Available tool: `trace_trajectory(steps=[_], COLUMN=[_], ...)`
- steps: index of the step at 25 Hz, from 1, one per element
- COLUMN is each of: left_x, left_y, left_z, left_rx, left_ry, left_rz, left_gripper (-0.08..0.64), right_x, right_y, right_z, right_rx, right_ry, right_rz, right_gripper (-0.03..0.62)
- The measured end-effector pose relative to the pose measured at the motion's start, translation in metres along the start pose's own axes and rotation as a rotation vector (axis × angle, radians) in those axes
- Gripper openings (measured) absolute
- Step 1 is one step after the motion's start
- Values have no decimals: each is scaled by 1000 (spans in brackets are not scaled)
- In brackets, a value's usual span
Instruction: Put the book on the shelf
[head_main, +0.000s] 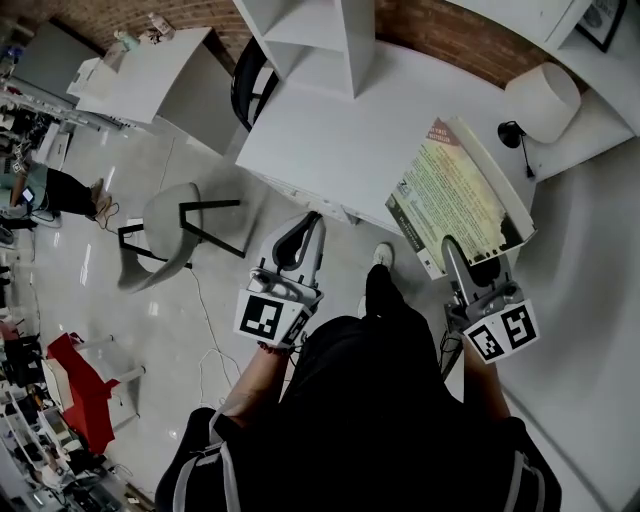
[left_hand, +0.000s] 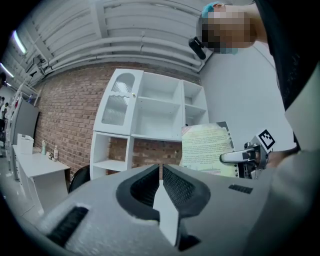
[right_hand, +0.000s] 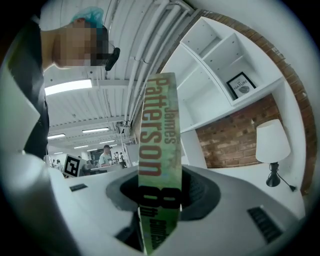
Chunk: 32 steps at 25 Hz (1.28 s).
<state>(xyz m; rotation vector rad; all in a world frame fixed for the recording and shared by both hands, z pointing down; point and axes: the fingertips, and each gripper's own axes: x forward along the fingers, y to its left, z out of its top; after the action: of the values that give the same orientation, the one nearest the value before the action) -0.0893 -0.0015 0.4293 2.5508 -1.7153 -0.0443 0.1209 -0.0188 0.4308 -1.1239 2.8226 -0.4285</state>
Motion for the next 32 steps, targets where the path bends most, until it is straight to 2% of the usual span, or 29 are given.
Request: trace_trajectory(steps=[3,13,23,25,28,32], left_x=[26,125,150,154,161,176], left_y=[13,42,53,55,60,70], left_z=[5,37,50,50,53,62], left_rx=[10,23,25,25,35,39], left_ry=[18,-11,-69,-63,-61,-83], left_rz=[3,1,30,26,17,-21], left_gripper=[35,35,35,35,35,35], right_x=[24,90,118,123,131,142], right_y=[-16,-78,-92,-90,-92,-99], right_z=[13,65,94,101,110,120], right_rx=[8,-28,-75,-91,-65,-72], right_ry=[-25,-52,-89,-96,-118,-134], right_rz=[7,37,83,87,92,65], right_gripper=[163,163,163,163,163,163])
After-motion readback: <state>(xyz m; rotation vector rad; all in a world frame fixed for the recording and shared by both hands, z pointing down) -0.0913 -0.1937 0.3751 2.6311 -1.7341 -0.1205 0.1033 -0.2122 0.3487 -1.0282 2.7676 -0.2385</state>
